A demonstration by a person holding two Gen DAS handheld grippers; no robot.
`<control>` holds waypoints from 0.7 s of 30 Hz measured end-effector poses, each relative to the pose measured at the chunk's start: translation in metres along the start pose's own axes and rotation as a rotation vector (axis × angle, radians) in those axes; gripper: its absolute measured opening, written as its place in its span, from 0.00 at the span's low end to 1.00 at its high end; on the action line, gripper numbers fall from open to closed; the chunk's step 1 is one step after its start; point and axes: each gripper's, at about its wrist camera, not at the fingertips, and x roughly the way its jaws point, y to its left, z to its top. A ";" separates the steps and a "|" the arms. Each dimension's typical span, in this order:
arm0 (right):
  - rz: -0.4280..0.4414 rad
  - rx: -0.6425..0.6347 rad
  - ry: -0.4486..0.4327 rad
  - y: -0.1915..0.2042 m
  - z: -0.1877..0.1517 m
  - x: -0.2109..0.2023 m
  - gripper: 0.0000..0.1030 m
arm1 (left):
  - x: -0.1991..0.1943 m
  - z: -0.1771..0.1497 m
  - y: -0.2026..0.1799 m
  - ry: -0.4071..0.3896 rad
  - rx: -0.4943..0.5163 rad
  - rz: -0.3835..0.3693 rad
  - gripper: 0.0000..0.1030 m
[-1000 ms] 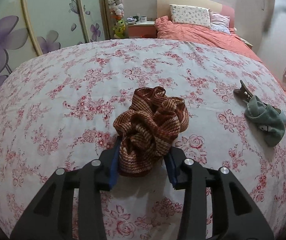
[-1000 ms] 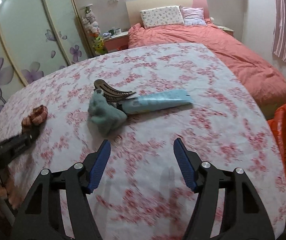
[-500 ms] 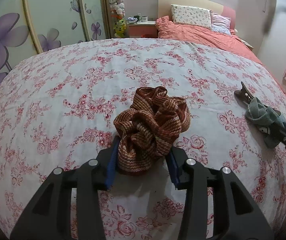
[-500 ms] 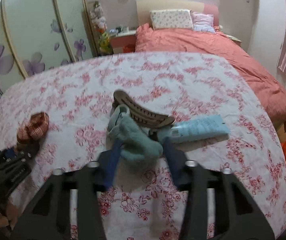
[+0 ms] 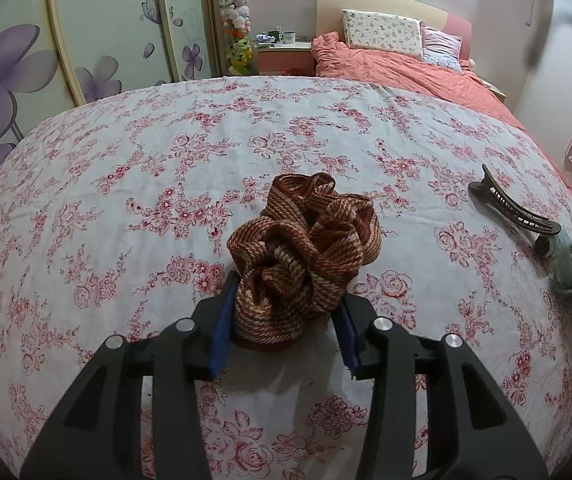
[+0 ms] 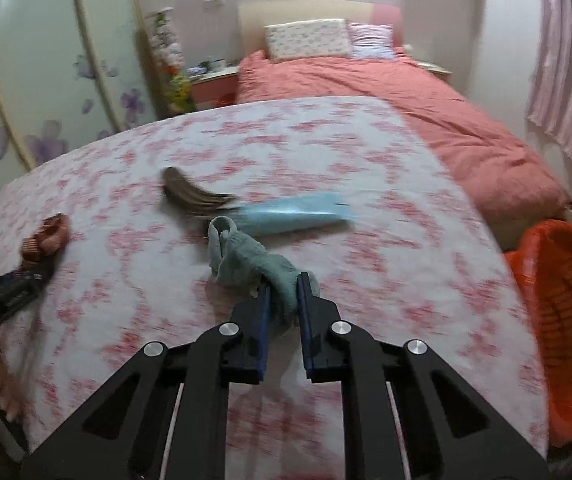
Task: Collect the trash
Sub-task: 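Grasp the grey-green sock with the right tool while the left tool holds the scrunchie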
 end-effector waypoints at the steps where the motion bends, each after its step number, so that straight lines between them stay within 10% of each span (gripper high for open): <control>1: 0.001 0.011 0.000 -0.006 -0.002 -0.002 0.13 | 0.000 0.000 0.000 0.000 0.000 0.000 0.43; 9: 0.033 0.004 0.014 -0.007 -0.003 0.006 0.49 | 0.001 0.000 0.002 0.001 -0.006 0.002 0.46; 21: -0.020 -0.005 0.055 -0.006 -0.002 0.027 0.49 | 0.001 0.000 0.003 0.002 -0.007 0.002 0.47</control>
